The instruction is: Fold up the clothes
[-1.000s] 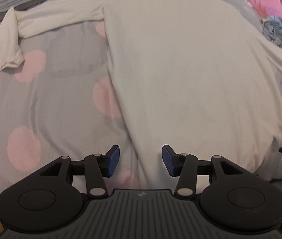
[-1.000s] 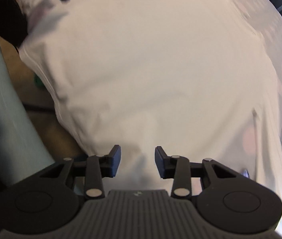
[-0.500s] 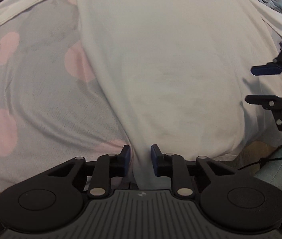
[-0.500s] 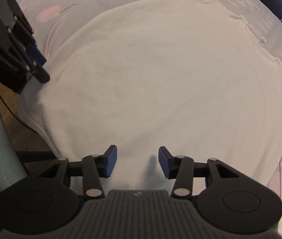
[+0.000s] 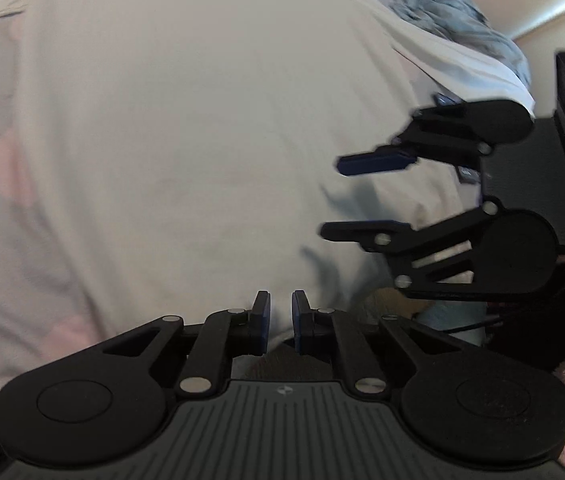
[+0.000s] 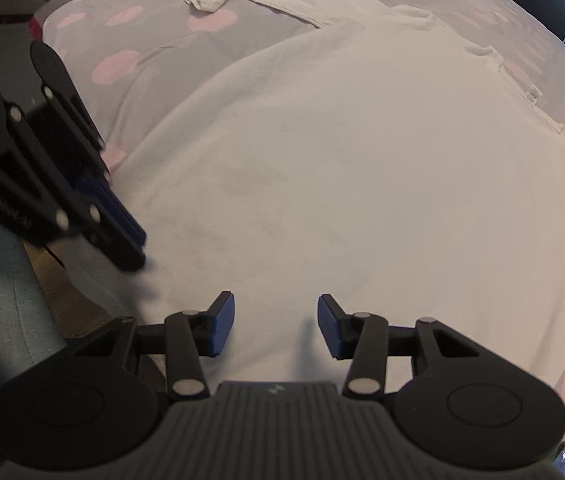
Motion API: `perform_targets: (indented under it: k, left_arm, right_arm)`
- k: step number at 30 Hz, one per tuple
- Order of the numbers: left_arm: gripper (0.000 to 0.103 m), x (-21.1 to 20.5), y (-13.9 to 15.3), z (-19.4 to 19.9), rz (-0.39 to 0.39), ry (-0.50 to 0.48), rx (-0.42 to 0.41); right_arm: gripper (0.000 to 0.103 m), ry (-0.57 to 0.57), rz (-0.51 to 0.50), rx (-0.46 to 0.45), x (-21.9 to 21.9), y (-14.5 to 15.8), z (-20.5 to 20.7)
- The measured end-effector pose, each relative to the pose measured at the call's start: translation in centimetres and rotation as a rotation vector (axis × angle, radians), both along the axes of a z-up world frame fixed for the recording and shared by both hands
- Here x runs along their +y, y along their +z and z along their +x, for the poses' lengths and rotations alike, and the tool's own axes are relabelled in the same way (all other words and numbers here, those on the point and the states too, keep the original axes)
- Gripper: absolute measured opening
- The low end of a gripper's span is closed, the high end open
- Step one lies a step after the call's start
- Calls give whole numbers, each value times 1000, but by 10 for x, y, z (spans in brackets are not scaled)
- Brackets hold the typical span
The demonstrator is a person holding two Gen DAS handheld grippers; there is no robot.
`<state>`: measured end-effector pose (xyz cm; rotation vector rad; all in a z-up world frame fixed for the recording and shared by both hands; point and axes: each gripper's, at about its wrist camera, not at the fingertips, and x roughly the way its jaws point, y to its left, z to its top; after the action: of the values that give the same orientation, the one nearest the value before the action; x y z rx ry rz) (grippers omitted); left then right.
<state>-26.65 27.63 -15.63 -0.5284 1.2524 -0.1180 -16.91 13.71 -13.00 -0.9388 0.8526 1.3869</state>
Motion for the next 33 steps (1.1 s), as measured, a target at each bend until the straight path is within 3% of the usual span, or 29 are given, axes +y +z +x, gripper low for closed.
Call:
perform_targets:
  k: [5,11,13,15,20,22,24,25,26,33]
  left_arm:
    - [9,-1,1,-5,87,-13,13]
    - [24,31,13,-25,315,183,75]
    - [36,40,11,-32,349,237,113]
    - [42,41,3,-32,360,228,162]
    - [42,29,-19,-27,347,107,264]
    - [30,24,-25,-25,334,63,283]
    - [23,25,-21,-23,314,56,250]
    - [8,25,-19,-22,304,52,234]
    - [5,25,-17,-21,293,49,218]
    - [2,29,-1,-15,198,45,89]
  right_arm:
    - [50,-15,-6,-8,-8,0,3]
    - [51,-24,-24,-11,-19,-1,9]
    - [51,-20,-27,-10,-21,-1,10]
    - [51,-15,-30,-8,-19,-1,10]
    - [52,-1,-35,-11,-14,0,15]
    - [52,0,-36,-13,-20,-3,16]
    - [52,2,-39,-16,-20,-6,14]
    - [52,3,-41,-18,-18,-7,13]
    - [52,3,-43,-20,-16,-9,11]
    - [52,1,-16,-4,-11,-10,7]
